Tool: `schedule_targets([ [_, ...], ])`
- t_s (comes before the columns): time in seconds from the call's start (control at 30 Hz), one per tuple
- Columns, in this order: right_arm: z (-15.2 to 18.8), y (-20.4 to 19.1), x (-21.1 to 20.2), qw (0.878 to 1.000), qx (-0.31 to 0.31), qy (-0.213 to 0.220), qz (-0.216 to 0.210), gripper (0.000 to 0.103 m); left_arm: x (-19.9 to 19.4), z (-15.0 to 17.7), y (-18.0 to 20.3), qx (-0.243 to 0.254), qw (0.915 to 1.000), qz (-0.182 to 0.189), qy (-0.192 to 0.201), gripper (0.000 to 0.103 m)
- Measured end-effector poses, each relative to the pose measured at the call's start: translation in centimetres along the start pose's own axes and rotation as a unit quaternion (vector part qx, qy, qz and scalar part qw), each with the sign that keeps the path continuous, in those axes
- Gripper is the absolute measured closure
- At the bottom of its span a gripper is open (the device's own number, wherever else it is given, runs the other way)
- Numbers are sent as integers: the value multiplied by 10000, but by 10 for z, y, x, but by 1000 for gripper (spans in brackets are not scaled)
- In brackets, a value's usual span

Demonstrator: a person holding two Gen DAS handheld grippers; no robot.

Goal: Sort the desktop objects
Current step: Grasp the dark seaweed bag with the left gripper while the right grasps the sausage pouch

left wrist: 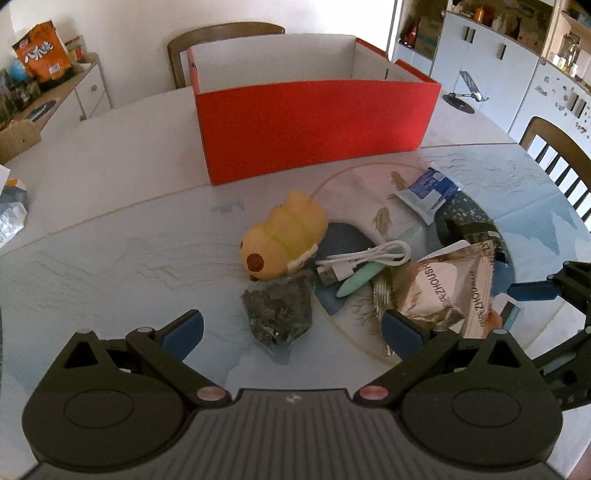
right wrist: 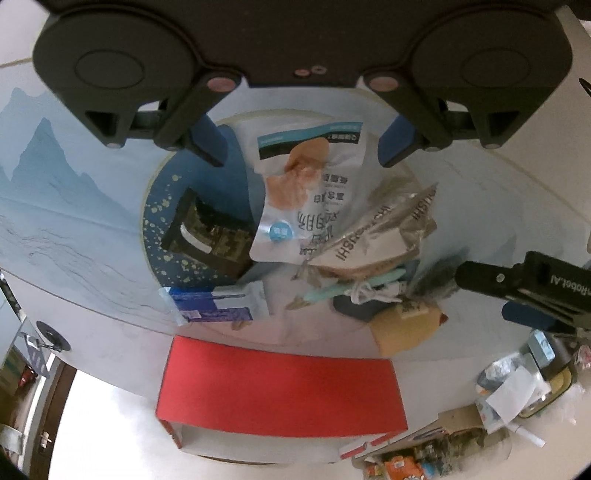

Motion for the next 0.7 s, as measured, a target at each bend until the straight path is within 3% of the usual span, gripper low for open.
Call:
schedule_targets([
  [0.37,-7,0,12,9999,18,24,110,15,14,-1,-1,-85,9999,-17,69,0],
  [0.7,-6,-3,11,9997,-48,55,222,22,27,0,-13,-375,9992,-80,94,2],
])
Point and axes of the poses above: each gripper's, at about its wrist camera, not at the fingertips, and x roughly the way its jaws point, y to its right, z to its underside, the point moved 2 cm from there along x, roughly the way its jaws point, and after that the axes turned 13 degrees about -y, right-handed, at the moved point
